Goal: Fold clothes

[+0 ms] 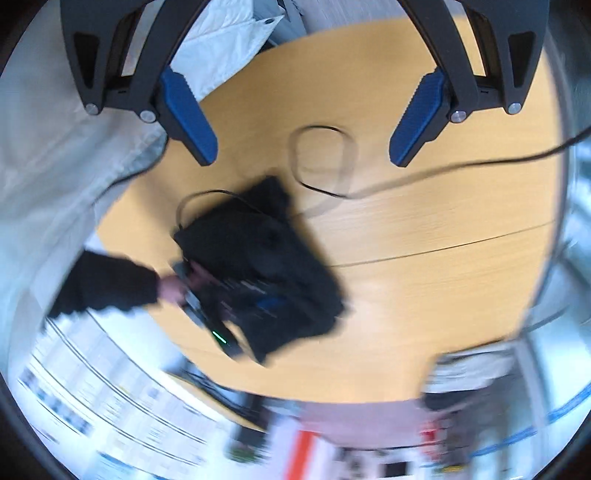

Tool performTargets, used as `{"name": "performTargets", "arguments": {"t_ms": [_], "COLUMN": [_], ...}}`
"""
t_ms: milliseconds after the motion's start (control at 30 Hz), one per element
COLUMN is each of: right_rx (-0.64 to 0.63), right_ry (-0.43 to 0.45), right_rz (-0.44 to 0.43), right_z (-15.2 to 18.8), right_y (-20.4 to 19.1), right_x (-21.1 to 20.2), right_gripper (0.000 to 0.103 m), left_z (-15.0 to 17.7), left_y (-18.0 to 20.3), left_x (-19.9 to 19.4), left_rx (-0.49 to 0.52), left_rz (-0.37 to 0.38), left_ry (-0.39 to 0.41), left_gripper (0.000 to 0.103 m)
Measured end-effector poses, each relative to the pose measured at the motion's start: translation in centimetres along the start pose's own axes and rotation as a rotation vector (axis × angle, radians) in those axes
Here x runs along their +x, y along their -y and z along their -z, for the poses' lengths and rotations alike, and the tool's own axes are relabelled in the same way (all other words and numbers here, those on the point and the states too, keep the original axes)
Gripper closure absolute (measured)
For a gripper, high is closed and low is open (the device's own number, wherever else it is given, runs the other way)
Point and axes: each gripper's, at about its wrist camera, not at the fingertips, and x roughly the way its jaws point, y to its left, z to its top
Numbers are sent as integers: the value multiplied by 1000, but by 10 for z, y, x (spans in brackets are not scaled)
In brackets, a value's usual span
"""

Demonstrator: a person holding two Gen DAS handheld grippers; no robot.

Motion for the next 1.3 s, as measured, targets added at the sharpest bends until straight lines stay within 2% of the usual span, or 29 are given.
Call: {"name": "performTargets", "arguments": {"t_ms": [33,167,233,367,567,700,800,900,1033,1200,1300], "right_rx": [-4,-4,21,52,102,142,185,254,235,201,180], "right_ry": [3,22,43,87,108,155,139,97,-37,-175,-258], "right_rz": [4,2,6,29,-50,-87,-66,-72,-78,-93,-102], "right_z": [14,16,26,31,27,47,75,93,129,167,190], "right_y": [-9,-40,-53,-57,-46,-44,-35,-39,-52,-73,-86], "right_x": [4,20,11,-3,-35,-91,-136,-155,-194,-199,-202], "right_gripper": [53,53,53,55,52,52,52,52,52,52,52], "left_z": [-2,-19,-27,-30,-17,-7,9,24,26,44,72], "left_y": [-2,1,8,35,82,99,95,85,76,44,13], "left_x": [-8,-20,-11,55,164,206,225,242,224,165,123], "left_rx": [-7,-6,9,80,226,315,337,316,273,123,4], "left_rz": [-7,16,63,178,274,289,266,275,273,213,144], "left_ry": [3,-2,6,-24,-81,-121,-143,-169,-159,-147,-161], "left_gripper": [6,6,5,5,6,5,4,4,4,4,4]}}
